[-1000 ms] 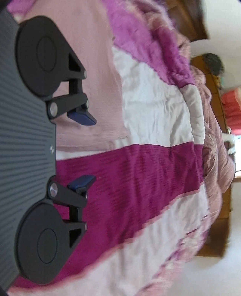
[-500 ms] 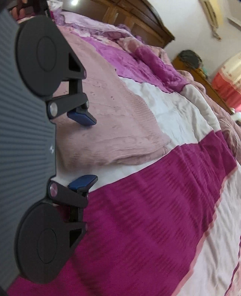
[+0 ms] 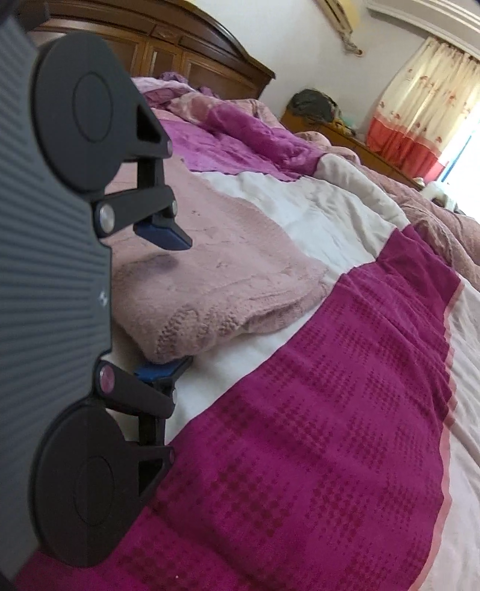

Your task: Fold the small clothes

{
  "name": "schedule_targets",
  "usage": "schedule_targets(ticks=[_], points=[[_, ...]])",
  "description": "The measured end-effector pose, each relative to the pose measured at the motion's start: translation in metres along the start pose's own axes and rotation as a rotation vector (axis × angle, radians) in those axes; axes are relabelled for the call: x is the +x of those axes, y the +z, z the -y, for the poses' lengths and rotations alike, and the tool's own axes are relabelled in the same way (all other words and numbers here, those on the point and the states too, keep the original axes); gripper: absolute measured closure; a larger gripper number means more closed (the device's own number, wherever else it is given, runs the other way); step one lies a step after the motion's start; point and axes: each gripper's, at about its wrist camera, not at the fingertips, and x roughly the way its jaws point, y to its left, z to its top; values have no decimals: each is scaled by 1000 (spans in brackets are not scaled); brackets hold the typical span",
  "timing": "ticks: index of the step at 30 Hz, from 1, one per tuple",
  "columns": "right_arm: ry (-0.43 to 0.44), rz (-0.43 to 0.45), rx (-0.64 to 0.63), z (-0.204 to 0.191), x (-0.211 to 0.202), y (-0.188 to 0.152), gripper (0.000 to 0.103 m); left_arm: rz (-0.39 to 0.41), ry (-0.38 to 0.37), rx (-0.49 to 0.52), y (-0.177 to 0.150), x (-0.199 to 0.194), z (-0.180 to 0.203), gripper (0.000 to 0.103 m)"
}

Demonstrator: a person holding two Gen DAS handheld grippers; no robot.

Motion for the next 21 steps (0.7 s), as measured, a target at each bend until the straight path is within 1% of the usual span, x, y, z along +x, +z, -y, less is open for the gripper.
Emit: schedule_targets(ticks=[15, 16, 17, 18, 19, 21], points=[[-10, 33, -1, -1, 3, -1, 40, -4, -2, -1, 0, -1, 0, 48], [-14, 39, 0, -1, 4, -1, 42, -4, -2, -1, 0, -1, 0, 48], [-27, 52, -4, -3, 4, 1, 47, -5, -2, -3, 0, -1, 0, 48], [-53, 64, -23, -7, 5, 2, 67, -4, -2, -5, 0, -2, 0, 48], [-69, 69, -52, -11, 6, 5, 73, -4, -3, -6, 0, -2, 0, 48], [-71, 69, -92, -25, 7, 11, 76, -1, -10, -4, -1, -4, -2, 48]])
